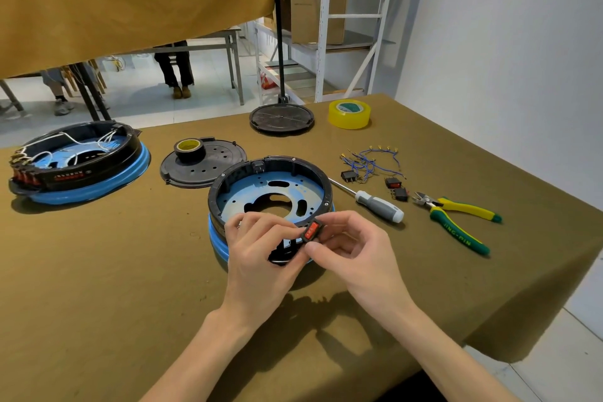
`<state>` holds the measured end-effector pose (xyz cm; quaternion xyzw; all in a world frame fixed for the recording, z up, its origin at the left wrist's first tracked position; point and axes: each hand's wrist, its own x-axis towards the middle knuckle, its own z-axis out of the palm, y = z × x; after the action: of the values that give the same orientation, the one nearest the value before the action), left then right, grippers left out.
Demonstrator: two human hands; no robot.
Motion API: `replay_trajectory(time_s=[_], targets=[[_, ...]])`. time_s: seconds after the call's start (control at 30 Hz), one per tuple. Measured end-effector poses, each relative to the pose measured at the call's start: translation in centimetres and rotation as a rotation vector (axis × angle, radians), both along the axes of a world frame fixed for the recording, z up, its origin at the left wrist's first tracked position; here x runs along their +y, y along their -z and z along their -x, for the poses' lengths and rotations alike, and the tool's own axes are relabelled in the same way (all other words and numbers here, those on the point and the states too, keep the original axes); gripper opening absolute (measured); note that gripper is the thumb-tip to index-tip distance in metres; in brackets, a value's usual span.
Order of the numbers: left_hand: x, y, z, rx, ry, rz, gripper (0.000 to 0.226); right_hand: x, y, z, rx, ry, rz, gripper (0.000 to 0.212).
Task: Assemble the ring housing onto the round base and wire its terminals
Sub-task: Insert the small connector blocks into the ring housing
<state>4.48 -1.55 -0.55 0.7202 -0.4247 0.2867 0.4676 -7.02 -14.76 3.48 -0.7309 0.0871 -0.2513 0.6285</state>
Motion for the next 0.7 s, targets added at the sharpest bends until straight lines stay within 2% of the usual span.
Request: replay_trajectory(time_s=[0.33,0.5,0.6,0.7], targets=[[0.1,-0.5,0.3,-0.051,-0.021,-0.005,0.029,-0.6,0.0,0.2,0.015,-0.066,0.110,0.034],[-0.2,-0.4,0.6,-0.091,0.001,-0.009,0.023,-0.8,0.0,0.2,-0.017,-0.036,0.088,0.017],[-0.1,-0.4,0.6,-0.092,0.034,-0.011,0.021,-1.1,-0.1,0.0,-0.029,-0.021,0.024,0.005],[-0.1,-0.6,0.5,-0.058,0.076,-0.029,0.020,-1.4,0.1,0.0,-0.032,-0.007,-0.105,0.019]])
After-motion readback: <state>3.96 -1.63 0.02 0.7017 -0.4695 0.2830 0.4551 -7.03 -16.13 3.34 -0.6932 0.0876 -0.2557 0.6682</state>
